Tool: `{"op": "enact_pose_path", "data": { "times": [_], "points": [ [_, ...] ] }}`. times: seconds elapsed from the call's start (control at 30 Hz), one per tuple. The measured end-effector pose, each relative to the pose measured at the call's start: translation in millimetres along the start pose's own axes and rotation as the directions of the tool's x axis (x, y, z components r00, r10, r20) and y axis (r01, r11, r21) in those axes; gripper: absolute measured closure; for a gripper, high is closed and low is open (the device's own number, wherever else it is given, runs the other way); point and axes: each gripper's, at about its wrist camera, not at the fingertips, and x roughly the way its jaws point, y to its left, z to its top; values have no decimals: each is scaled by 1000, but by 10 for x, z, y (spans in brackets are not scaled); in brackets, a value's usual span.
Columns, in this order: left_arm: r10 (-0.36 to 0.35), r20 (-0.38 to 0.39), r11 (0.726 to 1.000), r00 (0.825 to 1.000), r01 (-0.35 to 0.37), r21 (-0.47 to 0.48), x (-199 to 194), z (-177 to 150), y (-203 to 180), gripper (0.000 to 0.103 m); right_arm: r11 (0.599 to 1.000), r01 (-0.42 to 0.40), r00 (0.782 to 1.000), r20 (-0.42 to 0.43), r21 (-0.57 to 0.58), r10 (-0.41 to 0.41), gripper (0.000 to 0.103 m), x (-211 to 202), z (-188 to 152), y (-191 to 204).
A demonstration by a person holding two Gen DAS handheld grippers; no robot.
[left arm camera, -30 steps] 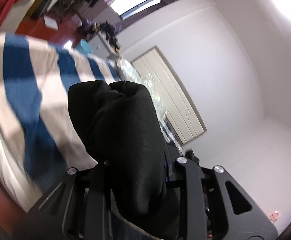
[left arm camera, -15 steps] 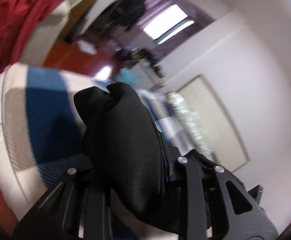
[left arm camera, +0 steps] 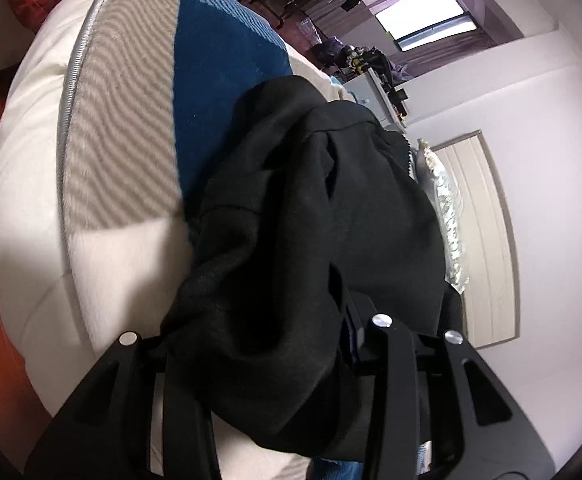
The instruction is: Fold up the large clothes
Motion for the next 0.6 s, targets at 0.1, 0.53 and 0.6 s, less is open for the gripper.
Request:
{"op": "enact_pose_path", "data": {
  "times": [0.1,0.53,0.6],
  "points": [
    [13,-37,1000,999,-13,-2,-40,20,-36,63,999,-17,999,29,30,16,63,-105,-112,-54],
    [269,30,872,963,-256,417,-829,-363,-645,34,957,136,990,4,-257,-140,33,-857,-688,451],
    [264,72,844,962,-267,465,-991,-397,-749,34,947,147,989,31,-286,-145,33,-906,-740,575]
  ]
}}
